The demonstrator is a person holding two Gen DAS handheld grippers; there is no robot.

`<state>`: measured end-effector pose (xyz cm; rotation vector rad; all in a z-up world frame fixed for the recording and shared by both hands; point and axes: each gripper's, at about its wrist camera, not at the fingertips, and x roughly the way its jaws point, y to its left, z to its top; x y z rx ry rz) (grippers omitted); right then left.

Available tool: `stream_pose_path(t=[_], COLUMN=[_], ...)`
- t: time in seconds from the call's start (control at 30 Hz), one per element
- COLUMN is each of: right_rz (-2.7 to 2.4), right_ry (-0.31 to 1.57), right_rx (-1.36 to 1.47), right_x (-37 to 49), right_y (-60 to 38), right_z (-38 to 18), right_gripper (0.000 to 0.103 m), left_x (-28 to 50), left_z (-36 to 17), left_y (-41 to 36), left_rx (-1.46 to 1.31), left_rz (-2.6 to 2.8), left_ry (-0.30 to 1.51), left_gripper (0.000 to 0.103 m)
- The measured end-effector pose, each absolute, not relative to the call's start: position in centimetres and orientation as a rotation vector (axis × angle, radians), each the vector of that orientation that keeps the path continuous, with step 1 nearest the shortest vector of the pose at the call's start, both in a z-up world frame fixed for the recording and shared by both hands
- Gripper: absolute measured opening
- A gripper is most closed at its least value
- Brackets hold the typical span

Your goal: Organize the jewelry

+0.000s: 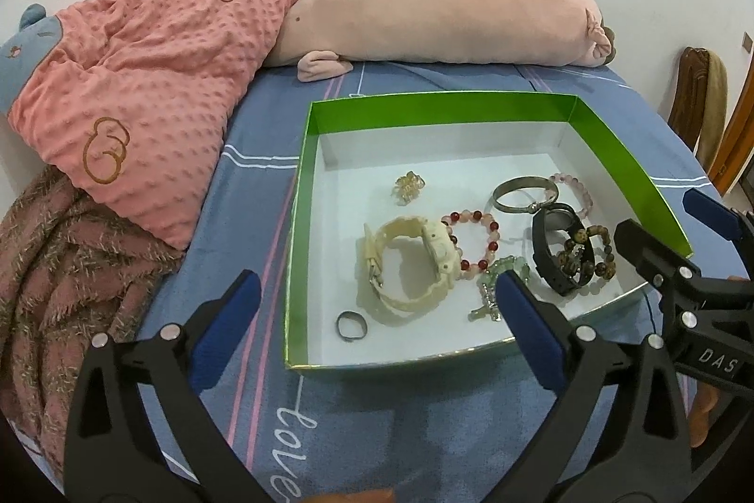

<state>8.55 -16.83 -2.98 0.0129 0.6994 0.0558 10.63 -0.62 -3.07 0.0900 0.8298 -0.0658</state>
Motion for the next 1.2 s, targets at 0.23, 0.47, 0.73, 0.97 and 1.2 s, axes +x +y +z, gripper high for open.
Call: stream_pose_path(t=[0.23, 0.47, 0.73, 0.97, 1.2], right_rz=[0.054, 0.052, 0.050, 0.049, 0.047], right_ry=[0.703, 0.705, 0.705, 0.706, 0.706], right_rx=[0.014, 0.015, 0.016, 0.016, 0.016], right_x=[8.53, 8.46, 8.42, 8.43, 8.36], right_y=[-16.68, -16.60, -16.49, -16.46, -16.37], right_z=[-3.12, -3.13, -3.13, -3.15, -3.18], right_gripper=[0.102, 0.102, 0.102, 0.102, 0.102], left_x=[10.63, 10.68, 10.62, 10.68, 10.72], left_z=[-3.14, -3.32, -3.38, -3.34, -3.35], left_y=[-0.58, -0.56, -0.52, -0.50, -0.49], left_rx=[0.092, 0.094, 0.094, 0.096, 0.094], left_rz=[-0.064, -0.066, -0.067, -0.069, -0.071], left_ry=[0.829, 0.837, 0.837, 0.838, 0.840], left_gripper=[0.101, 0.101, 0.101, 0.101, 0.101])
